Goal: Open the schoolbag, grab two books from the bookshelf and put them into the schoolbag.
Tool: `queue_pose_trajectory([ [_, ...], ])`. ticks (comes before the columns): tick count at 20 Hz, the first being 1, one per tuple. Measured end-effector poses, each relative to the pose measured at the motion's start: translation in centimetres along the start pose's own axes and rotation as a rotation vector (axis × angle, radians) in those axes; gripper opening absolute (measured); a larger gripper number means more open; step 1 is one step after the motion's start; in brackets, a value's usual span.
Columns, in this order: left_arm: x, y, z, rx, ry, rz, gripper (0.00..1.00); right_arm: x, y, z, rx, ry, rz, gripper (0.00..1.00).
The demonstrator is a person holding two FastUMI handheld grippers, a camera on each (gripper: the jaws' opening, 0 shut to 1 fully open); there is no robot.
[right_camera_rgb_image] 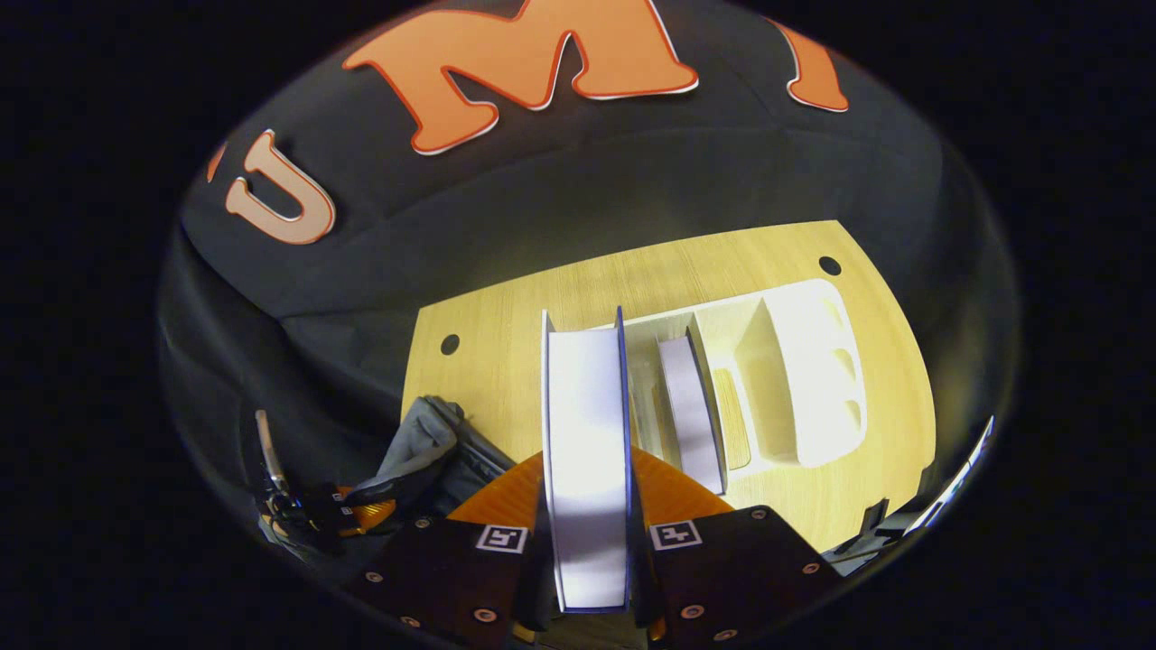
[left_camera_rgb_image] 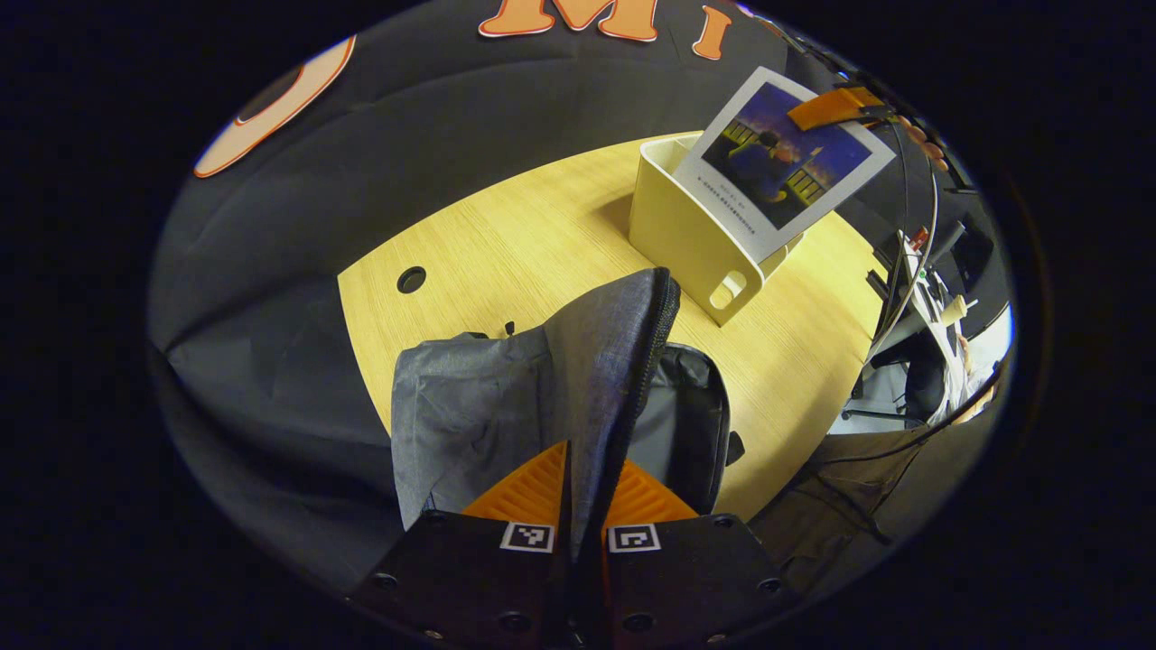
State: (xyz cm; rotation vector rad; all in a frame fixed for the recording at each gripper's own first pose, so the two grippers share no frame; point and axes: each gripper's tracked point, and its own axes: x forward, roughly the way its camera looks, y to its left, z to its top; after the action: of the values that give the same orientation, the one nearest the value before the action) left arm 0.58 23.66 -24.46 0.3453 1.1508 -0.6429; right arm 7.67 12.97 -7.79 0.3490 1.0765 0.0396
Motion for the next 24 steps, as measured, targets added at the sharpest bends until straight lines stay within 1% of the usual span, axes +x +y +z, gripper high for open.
queue_pose_trajectory([
  [5,0.0,0.0,-0.1,0.003,-0.009,-0.013,0.08,-3.9,0.9,-1.1,0.019,-0.06,0.041,0.35],
  [9,0.1,-0.2,-0.2,-0.006,-0.028,-0.023,0.08,-4.8,2.7,-3.2,0.057,-0.07,0.11,0.35],
  [15,0.0,-0.2,-0.3,-0.054,-0.065,-0.022,0.08,-3.3,5.2,-7.3,0.1,-0.038,0.192,0.34],
  [19,-0.3,-0.5,-0.2,-0.107,-0.093,-0.028,0.08,-1.7,6.9,-9.9,0.125,-0.024,0.245,0.34],
  [24,-0.4,-1.4,0.5,-0.147,-0.115,-0.037,0.07,1.0,9.2,-13.8,0.213,0.024,0.331,0.34],
])
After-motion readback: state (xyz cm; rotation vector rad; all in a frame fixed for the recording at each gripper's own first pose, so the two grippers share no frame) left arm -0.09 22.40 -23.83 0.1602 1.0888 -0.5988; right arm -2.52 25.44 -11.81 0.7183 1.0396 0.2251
